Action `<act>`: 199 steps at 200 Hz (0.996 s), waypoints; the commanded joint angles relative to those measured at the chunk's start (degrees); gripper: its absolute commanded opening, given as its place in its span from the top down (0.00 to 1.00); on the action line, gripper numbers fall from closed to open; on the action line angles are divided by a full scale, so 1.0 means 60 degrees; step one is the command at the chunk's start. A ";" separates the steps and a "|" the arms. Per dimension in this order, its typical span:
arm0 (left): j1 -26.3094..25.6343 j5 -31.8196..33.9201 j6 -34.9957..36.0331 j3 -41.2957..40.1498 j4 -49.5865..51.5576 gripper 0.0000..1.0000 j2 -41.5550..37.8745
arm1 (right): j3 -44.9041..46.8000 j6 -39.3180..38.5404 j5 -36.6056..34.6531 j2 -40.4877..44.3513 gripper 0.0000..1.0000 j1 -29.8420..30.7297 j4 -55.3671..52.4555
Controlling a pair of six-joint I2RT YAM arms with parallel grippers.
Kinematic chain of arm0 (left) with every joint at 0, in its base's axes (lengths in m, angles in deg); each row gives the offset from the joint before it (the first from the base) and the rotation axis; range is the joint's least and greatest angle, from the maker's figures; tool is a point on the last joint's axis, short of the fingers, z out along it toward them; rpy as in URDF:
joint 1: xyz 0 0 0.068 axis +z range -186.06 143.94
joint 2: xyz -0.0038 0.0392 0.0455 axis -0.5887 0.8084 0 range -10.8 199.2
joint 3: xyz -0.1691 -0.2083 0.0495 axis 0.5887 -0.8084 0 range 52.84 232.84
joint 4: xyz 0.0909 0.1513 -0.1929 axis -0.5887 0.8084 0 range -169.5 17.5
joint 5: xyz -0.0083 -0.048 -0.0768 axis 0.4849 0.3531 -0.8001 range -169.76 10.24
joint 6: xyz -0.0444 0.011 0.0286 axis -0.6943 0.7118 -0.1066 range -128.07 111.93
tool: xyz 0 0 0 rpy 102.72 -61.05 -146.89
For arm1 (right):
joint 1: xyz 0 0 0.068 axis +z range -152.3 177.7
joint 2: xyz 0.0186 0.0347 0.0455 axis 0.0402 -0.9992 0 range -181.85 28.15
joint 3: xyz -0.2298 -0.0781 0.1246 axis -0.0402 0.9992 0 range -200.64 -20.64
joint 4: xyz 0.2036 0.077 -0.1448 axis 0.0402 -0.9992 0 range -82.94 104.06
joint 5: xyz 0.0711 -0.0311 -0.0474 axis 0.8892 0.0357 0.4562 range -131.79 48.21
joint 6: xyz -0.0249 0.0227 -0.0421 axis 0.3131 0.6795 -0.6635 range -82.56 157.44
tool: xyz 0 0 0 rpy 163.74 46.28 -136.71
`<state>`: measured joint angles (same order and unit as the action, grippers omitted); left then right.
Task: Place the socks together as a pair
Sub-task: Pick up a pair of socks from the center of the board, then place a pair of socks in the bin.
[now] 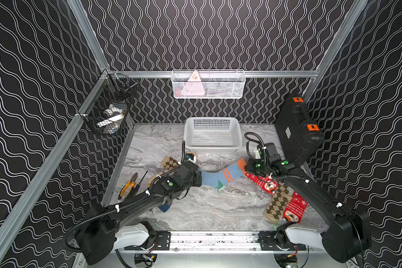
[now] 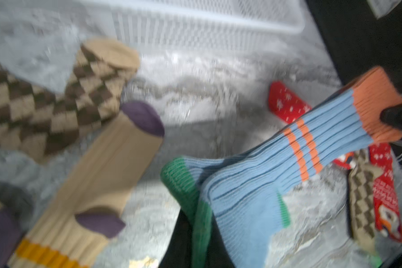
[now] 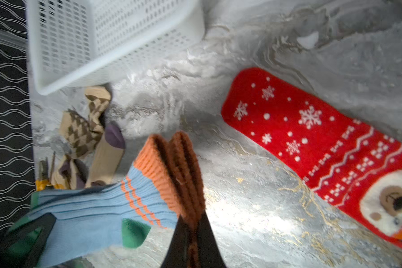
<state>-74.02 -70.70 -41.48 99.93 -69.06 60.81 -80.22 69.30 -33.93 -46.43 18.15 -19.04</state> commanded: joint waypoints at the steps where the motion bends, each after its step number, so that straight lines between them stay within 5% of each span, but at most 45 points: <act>1: 0.0494 -0.0027 0.1128 0.1339 0.0474 1.00 0.0748 | -0.0986 -0.0413 0.0321 -0.0673 1.00 -0.0251 -0.0064; 48: 0.1836 -0.0316 0.2143 0.4903 0.1115 1.00 0.3232 | -0.4030 -0.0731 0.0543 -0.2939 1.00 -0.0730 -0.0075; 100: 0.3335 -0.1265 0.2332 0.7089 0.1220 1.00 0.5564 | -0.6644 -0.0987 0.1023 -0.5513 1.00 -0.0958 -0.0145; 199: 0.3597 -0.1444 0.2758 0.9423 0.1627 1.00 0.8963 | -0.8395 -0.1054 0.1882 -0.8668 1.00 -0.1303 -0.0151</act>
<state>-52.86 -80.56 -26.79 153.89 -59.99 112.37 -128.76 63.33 -24.62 -95.90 10.50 -20.02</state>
